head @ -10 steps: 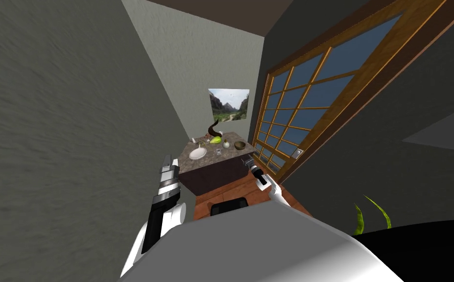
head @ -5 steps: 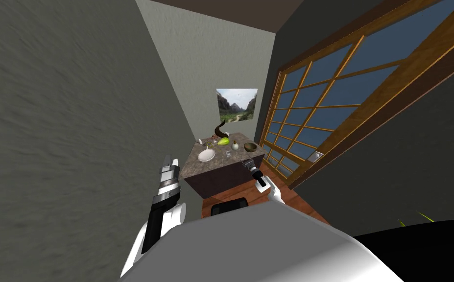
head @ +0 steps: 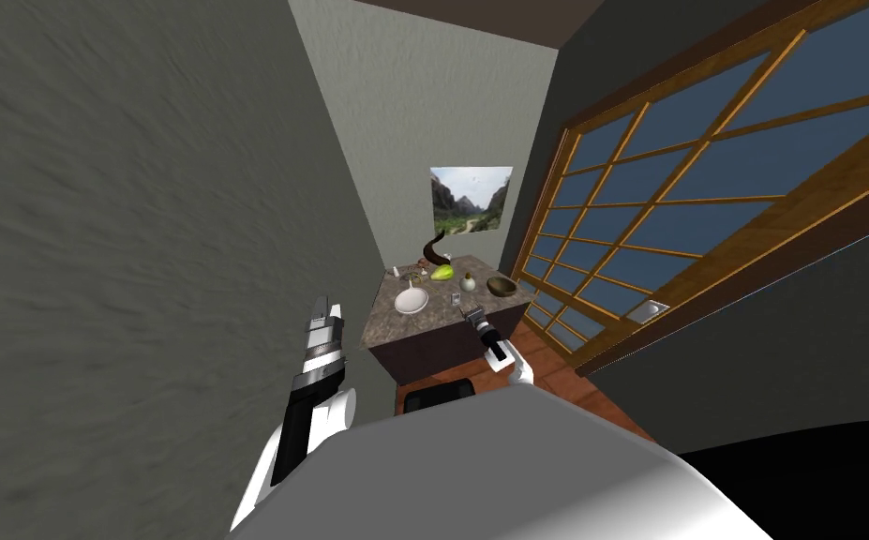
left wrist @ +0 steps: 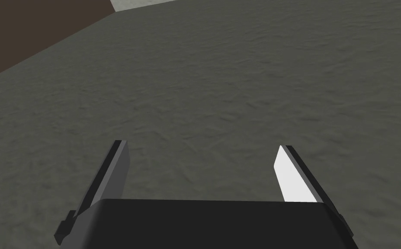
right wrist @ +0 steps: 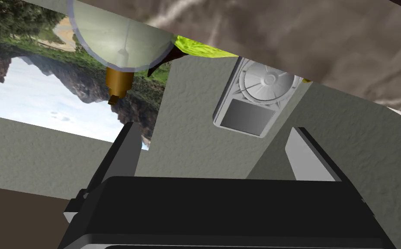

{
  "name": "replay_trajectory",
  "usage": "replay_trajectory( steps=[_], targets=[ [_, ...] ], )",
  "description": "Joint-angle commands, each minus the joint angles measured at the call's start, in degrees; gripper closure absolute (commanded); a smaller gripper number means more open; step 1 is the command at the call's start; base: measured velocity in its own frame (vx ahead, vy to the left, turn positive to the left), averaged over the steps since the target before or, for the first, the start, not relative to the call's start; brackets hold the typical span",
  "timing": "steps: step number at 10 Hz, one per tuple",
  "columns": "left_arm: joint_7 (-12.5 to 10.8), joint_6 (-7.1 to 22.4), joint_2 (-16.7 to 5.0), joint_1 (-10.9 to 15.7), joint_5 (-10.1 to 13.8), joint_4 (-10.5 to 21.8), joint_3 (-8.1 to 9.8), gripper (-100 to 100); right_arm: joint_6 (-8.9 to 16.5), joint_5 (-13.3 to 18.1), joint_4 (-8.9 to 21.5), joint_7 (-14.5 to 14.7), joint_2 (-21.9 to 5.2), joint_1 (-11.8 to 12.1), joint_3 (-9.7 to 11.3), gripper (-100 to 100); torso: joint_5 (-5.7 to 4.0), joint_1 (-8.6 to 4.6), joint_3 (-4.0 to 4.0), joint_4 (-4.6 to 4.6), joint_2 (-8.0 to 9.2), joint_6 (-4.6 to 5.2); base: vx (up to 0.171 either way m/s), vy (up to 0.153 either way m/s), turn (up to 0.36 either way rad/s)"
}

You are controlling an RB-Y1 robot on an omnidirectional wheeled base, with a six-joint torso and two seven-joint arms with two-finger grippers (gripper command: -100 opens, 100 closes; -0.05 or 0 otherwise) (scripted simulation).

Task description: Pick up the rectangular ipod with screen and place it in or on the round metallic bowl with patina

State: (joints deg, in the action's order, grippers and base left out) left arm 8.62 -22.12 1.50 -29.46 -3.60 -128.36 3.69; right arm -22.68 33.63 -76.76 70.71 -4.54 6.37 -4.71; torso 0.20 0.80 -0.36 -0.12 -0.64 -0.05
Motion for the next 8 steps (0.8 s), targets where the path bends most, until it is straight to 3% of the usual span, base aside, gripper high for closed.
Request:
replay_trajectory(
  steps=[1,4,8],
  targets=[
    [0.0,0.0,0.0,0.0,0.0,0.0,0.00,0,-0.3,0.1,0.0,0.1,2.2,0.1,-0.7,-100,0.00,0.00,0.00,0.00,0.00,0.00,0.160,0.114,0.200],
    [0.0,0.0,0.0,0.0,0.0,0.0,0.02,0,-0.3,0.1,-0.1,0.1,2.9,0.0,-0.9,-100,-0.15,-0.70,0.22,0.08,0.41,0.07,0.072,0.010,0.022],
    [0.0,0.0,0.0,0.0,0.0,0.0,0.02,0,-0.3,0.1,-0.1,0.1,2.9,0.0,-0.9,-100,-0.16,-0.75,0.44,0.16,0.79,0.06,0.001,-0.001,-0.006]
  ],
)
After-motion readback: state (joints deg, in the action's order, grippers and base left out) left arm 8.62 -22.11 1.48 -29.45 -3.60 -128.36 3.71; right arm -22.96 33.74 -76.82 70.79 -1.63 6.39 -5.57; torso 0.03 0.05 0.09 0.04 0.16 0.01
